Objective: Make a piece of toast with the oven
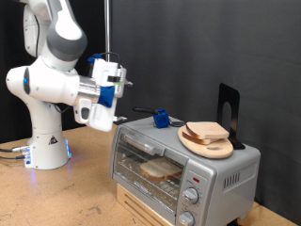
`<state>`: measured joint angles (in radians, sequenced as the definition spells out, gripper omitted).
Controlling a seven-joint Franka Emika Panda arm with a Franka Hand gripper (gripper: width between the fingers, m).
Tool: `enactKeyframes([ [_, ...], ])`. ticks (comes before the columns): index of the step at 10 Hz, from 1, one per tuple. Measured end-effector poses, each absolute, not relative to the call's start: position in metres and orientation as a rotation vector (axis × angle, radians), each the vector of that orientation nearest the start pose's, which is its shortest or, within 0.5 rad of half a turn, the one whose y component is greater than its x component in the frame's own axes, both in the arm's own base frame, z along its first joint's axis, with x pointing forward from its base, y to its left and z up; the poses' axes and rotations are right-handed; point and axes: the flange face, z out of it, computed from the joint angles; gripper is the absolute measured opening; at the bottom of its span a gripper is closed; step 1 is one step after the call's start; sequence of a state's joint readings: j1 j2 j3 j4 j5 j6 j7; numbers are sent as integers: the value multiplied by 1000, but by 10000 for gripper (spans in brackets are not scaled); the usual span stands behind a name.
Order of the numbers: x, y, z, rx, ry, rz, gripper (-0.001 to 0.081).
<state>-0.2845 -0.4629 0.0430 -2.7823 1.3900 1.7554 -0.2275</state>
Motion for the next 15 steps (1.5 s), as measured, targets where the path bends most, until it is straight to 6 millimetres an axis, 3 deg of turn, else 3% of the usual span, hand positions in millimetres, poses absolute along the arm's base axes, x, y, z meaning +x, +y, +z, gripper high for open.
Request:
enactKeyframes([
  [3,351,2,363,-1805,701,148,808],
  [5,356,-7,372,-1913,703,106,808],
  [10,376,-34,444,-1985,649,67,808],
  [11,379,-38,450,-1981,656,98,808],
  [13,379,-37,445,-1990,667,115,808],
  [15,396,-39,441,-2012,719,184,808],
])
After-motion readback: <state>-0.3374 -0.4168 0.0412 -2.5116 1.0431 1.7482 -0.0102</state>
